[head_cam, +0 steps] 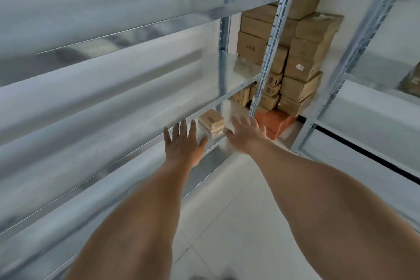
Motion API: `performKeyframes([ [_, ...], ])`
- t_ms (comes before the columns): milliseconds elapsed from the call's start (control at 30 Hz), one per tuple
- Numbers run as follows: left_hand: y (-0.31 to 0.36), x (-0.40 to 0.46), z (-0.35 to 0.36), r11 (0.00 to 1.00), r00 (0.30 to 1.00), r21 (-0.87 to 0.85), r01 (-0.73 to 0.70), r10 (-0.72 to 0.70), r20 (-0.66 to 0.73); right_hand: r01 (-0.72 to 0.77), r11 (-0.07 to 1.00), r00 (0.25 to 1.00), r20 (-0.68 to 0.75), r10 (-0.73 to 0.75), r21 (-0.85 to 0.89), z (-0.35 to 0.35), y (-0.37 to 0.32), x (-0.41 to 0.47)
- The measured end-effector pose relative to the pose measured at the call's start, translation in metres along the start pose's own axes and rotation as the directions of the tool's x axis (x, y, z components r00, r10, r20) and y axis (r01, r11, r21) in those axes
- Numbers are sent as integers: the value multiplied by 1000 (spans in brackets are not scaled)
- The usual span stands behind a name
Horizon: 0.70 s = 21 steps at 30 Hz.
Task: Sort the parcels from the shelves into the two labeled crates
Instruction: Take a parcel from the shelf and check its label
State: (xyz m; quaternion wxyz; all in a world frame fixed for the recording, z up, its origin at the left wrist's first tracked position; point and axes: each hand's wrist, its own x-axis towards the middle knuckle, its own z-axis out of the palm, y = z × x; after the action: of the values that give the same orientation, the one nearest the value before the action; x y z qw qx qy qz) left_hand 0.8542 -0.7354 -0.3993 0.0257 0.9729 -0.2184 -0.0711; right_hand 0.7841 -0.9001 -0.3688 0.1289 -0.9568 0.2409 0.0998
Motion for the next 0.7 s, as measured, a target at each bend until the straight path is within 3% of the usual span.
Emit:
performKeyframes([
  [433,138,159,20,995,999,-87,45,-43,29,57,997,998,33,-55,-57,-37,106,160],
  [700,190,244,48,979,985,-154,135,-115,129,95,984,990,122,-77,-148,-47,157,261],
])
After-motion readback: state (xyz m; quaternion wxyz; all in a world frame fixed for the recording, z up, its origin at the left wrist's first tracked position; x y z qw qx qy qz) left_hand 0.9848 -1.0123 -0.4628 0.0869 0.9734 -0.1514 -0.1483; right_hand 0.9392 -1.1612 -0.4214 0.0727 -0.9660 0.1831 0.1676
